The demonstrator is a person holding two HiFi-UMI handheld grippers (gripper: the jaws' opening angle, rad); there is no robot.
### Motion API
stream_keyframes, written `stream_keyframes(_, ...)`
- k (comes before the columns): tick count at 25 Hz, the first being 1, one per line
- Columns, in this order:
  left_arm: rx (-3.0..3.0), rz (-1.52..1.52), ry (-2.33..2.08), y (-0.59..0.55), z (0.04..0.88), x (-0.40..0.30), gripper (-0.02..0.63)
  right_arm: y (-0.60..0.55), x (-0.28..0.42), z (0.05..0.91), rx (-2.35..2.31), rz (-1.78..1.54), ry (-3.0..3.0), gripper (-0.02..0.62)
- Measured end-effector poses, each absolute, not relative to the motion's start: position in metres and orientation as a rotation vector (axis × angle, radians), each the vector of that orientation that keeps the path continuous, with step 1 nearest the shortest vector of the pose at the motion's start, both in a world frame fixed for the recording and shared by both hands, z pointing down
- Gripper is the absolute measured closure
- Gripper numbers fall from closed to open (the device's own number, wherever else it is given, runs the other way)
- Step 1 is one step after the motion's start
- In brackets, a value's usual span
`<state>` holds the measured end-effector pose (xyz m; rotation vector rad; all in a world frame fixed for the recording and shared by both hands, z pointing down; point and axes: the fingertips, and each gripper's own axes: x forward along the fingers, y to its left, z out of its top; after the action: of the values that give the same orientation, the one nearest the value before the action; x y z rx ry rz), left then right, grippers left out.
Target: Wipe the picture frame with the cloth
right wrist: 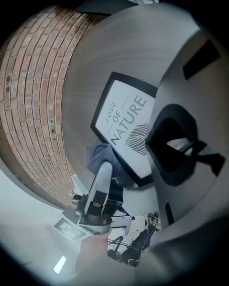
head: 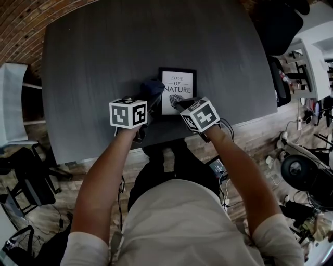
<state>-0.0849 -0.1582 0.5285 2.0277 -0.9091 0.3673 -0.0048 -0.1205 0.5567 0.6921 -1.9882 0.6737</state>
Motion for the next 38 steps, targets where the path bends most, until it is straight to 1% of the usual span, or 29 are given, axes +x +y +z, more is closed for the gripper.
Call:
stream_keyframes(18,2.014,0.366,-0.844,-0.097,0.529,-0.084,0.494,-0.123,-0.005,0.557,0.703,0.622,-1.970,0.581)
stream_keyframes(38,2.008,0.363,-0.761,-0.049,0.528,-0.082,0.494,-0.123,-0.003,0.556,0.752,0.643,-1.970,0.581)
